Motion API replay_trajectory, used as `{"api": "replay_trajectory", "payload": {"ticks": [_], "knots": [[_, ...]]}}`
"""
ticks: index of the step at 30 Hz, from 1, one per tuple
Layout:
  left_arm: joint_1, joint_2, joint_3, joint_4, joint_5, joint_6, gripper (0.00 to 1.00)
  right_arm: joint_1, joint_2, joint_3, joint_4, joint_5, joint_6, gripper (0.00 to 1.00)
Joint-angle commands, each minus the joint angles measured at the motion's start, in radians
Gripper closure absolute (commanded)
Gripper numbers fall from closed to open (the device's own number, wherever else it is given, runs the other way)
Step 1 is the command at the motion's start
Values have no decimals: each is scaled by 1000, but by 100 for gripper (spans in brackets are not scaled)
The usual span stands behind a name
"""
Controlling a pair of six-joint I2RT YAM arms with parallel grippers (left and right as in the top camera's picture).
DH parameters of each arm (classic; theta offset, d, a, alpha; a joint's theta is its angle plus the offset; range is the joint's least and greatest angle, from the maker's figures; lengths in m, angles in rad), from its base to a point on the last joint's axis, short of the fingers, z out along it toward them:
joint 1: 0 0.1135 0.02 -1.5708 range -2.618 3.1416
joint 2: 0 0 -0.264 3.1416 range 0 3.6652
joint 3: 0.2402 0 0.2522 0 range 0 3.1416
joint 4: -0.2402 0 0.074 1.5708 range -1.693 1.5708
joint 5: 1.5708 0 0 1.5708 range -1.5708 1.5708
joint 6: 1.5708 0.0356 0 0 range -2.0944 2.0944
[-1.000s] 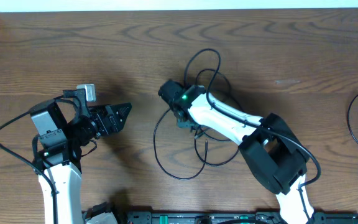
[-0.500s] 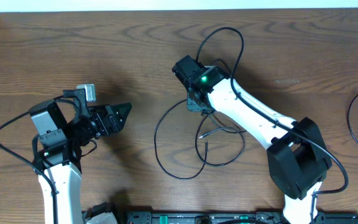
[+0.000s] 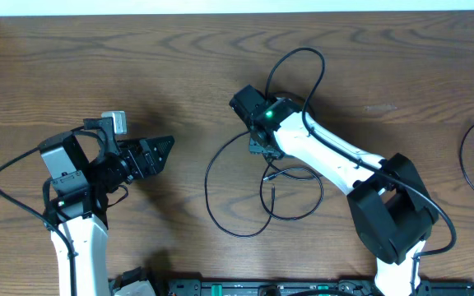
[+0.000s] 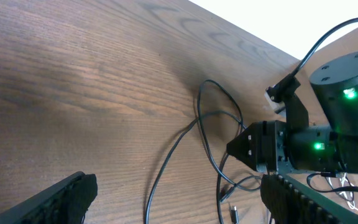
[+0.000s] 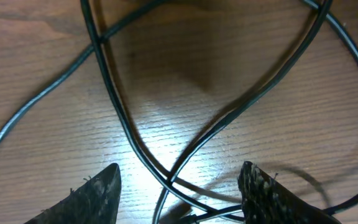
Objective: Untangle cables
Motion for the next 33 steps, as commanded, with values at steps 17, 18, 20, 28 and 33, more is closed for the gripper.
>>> {"api": "replay_trajectory", "payload": {"ticks": [17,18,20,28,33], "knots": [[5,-1,-3,-2,16,6,11,26,-6,-164,110,-52,63,41],[5,-1,-3,-2,16,6,11,29,-6,-173,116,-55,63,41],[5,-1,-3,-2,16,6,10,37,-6,-185,124,-56,62,41],[5,-1,-3,-2,16,6,11,54,-6,-208,143,-82,31,42],[5,-1,-3,-2,17,6,10,66,-6,-208,196,-123,-5,64]]}}
